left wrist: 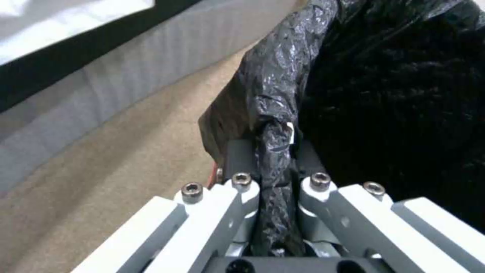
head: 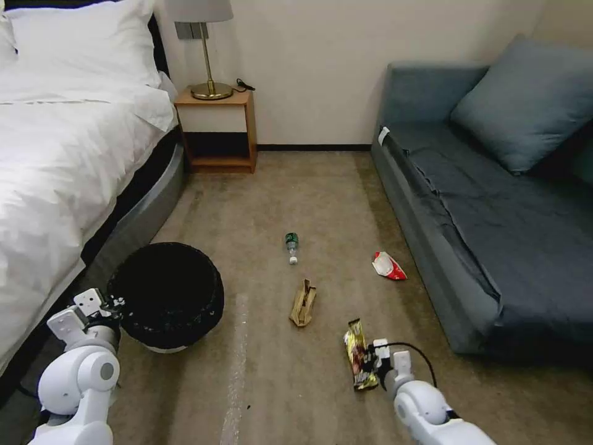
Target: Pick up the trash bin, then pick up the garbage on the floor and place it into the trash bin.
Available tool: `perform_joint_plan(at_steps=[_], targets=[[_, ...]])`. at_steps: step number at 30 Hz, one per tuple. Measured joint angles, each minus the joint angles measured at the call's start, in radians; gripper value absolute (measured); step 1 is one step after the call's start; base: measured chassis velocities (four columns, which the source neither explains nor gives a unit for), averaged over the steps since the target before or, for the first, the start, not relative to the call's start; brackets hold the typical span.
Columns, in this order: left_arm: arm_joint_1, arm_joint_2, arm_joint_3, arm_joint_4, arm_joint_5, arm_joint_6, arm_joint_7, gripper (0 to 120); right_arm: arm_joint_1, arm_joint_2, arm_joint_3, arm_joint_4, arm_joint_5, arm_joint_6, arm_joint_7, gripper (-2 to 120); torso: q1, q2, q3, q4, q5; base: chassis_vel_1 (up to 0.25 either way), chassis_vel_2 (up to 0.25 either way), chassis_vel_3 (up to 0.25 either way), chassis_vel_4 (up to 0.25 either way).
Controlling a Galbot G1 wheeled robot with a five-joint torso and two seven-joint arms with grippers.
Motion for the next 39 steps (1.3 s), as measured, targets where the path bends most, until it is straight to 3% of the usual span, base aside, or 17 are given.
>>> perform_joint_plan(at_steps=[1, 6, 10, 13, 17, 23, 27, 35, 39], targets=[[-0.003, 0.005, 0.017, 0.0, -0.007, 0.0, 0.002, 4, 0.019, -0.041, -0.006, 0.106, 0.065, 0.005, 0.007, 0, 0.0, 0.0, 0.0, 0.0001, -0.0005, 0.0, 0.0, 0.0, 0.0], [-0.016, 0.01, 0.071, 0.0, -0.011, -0.002, 0.018, 4, 0.145, -0.099, -0.094, 0.301, 0.212, 0.028, 0.062, 0, 0.0, 0.0, 0.0, 0.0002, -0.0004, 0.0, 0.0, 0.0, 0.0], [-0.02, 0.016, 0.106, 0.005, -0.011, -0.002, 0.025, 4, 0.259, -0.107, -0.199, 0.367, 0.294, 0.049, 0.103, 0, 0.0, 0.0, 0.0, 0.0001, -0.0001, 0.0, 0.0, 0.0, 0.0], [-0.021, 0.027, 0.159, 0.021, -0.007, -0.002, 0.031, 4, 0.428, -0.078, -0.365, 0.408, 0.37, 0.072, 0.152, 0, 0.0, 0.0, 0.0, 0.0004, -0.0006, 0.0, 0.0, 0.0, 0.0], [-0.02, 0.031, 0.184, 0.03, 0.006, -0.002, 0.031, 4, 0.558, -0.017, -0.531, 0.376, 0.399, 0.097, 0.208, 0, 0.0, 0.0, 0.0, 0.0004, -0.0003, 0.0, 0.0, 0.0, 0.0], [-0.017, 0.027, 0.19, 0.032, 0.015, -0.002, 0.031, 4, 0.649, 0.078, -0.685, 0.296, 0.405, 0.106, 0.25, 0, 0.0, 0.0, 0.0, 0.0005, -0.0004, 0.0, 0.0, 0.0, 0.0], [-0.01, 0.026, 0.185, 0.018, 0.015, -0.001, 0.031, 4, 0.715, 0.198, -0.82, 0.181, 0.382, 0.12, 0.296, 0, 0.0, 0.0, 0.0, 0.0004, -0.0004, 0.0, 0.0, 0.0, 0.0], [0.002, 0.03, 0.171, -0.012, 0.009, 0.002, 0.031, 4, 0.753, 0.246, -0.88, 0.076, 0.342, 0.111, 0.314, 1, 0.0, 0.0, 0.0, 0.0003, -0.0005, 0.0, 0.0, 0.0, 0.0], [0.005, 0.03, 0.167, -0.017, 0.008, 0.002, 0.03, 4, 0.75, 0.243, -0.882, 0.073, 0.33, 0.102, 0.319, 13, 0.0, 0.0, 0.0, 0.0003, -0.0004, 0.0, 0.0, 0.0, 0.0]])
